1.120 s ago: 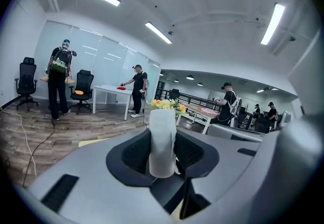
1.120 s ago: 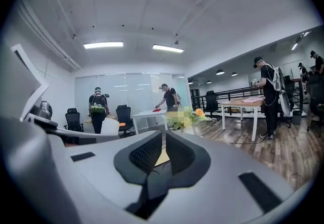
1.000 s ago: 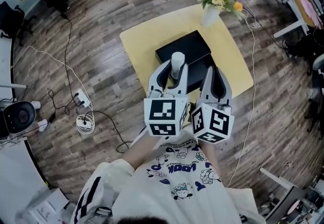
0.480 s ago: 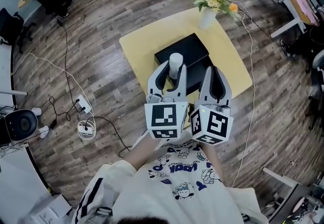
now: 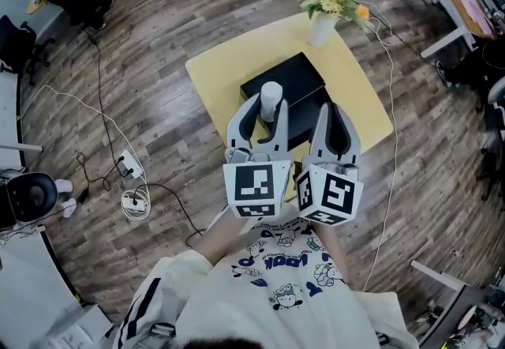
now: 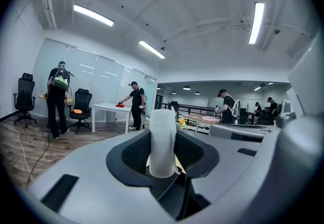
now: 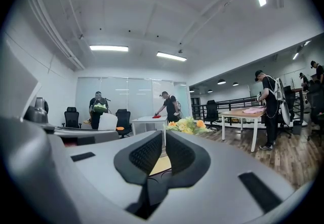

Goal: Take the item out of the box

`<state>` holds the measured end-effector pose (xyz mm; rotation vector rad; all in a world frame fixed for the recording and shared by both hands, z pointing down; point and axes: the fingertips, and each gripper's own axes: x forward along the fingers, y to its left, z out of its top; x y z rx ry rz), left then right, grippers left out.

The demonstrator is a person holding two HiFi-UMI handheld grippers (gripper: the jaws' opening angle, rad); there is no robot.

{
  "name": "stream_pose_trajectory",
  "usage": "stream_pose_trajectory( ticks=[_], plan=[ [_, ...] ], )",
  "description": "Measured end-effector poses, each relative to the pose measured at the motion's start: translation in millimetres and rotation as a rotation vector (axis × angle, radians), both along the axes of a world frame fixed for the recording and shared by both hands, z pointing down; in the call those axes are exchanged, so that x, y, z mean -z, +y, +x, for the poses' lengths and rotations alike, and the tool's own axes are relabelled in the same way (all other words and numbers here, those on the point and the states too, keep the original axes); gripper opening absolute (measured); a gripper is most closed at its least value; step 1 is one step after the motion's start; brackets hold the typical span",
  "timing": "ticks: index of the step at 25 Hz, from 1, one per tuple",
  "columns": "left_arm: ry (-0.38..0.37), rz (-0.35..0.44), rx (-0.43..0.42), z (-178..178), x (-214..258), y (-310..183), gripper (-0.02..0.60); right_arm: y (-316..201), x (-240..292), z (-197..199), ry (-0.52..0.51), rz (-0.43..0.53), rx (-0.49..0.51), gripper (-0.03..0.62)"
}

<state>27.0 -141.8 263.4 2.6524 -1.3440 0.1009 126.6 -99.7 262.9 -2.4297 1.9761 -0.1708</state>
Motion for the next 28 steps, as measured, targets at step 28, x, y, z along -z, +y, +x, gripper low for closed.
stream_pose_trajectory(
  ticks=[28],
  plan=[
    [0.001,0.019,-0.01,3.0,1.2,0.0,0.141,-0.7,-2.8,2.3,0.008,-0.001,-0.011,0.043]
  ],
)
